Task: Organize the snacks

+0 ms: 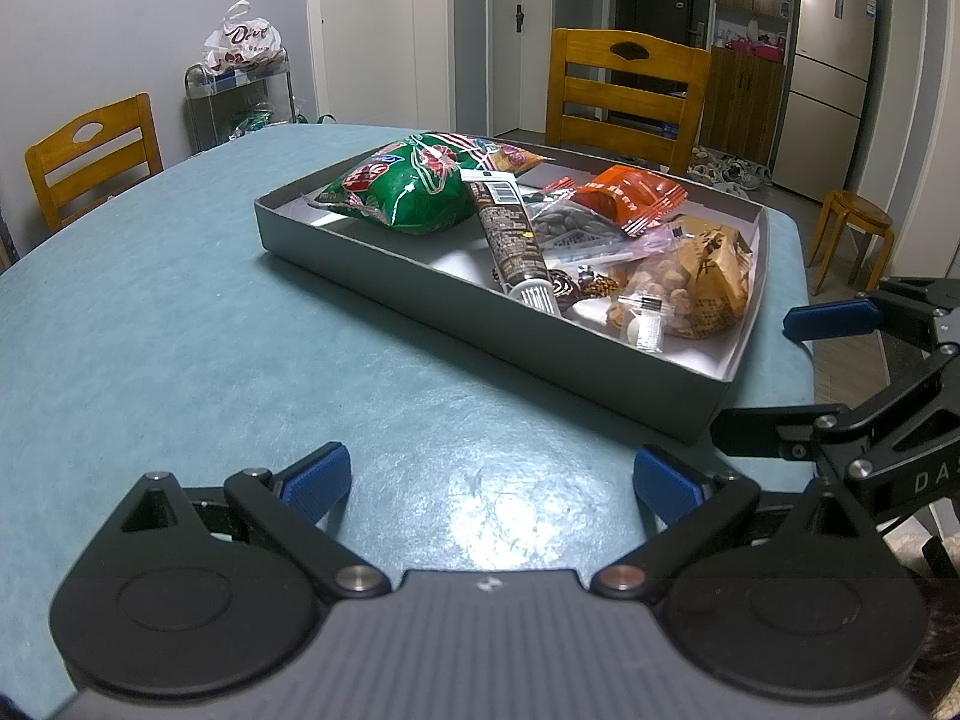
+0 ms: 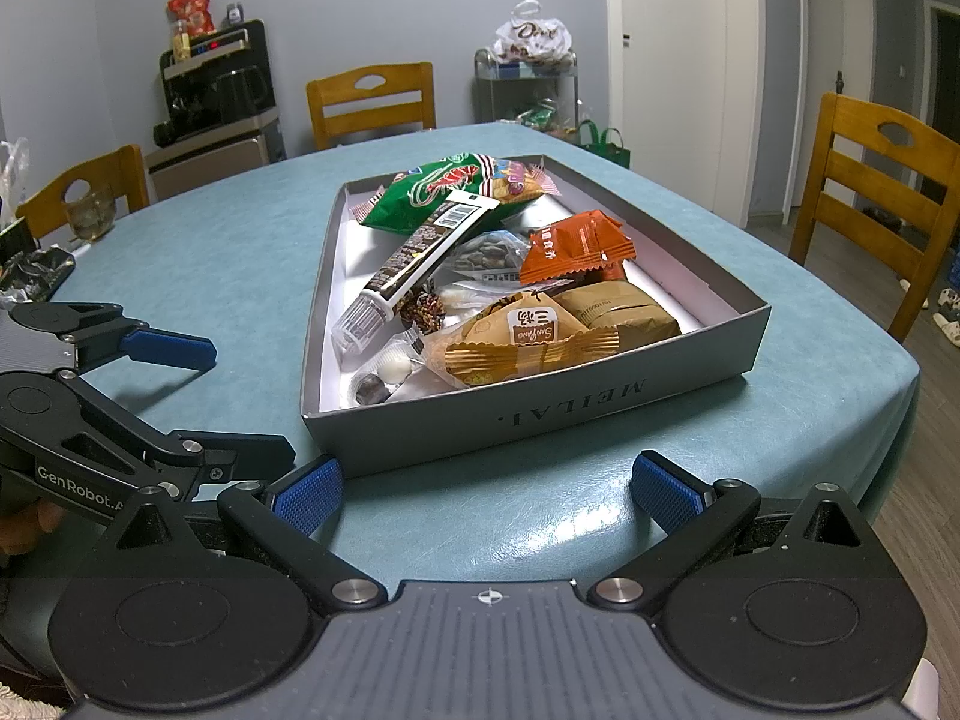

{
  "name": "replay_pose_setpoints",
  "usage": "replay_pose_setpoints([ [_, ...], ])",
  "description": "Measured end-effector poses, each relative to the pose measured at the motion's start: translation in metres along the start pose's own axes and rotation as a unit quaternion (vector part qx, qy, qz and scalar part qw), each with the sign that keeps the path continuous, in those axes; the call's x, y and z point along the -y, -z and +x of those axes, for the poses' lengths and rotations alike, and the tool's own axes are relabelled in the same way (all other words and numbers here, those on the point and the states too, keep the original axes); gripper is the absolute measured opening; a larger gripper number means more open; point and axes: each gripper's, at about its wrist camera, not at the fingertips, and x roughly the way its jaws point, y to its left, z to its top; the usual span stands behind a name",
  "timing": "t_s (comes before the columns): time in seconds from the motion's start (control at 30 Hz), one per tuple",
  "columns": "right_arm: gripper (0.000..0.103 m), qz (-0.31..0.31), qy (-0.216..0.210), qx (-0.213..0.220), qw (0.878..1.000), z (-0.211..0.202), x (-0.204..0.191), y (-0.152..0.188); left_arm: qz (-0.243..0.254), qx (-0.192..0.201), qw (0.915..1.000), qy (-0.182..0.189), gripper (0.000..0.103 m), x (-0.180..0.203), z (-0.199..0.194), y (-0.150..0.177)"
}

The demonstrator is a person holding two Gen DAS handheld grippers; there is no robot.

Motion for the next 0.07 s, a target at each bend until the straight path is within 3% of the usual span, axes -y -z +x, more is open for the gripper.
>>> replay_pose_setpoints([
  [0.07,0.103,0.0,0.0,0.0,1.0,0.0,0.0,-0.0001,0.0,0.0,1.0,0.0,0.102,0.0002,0.0004,-0.0002],
])
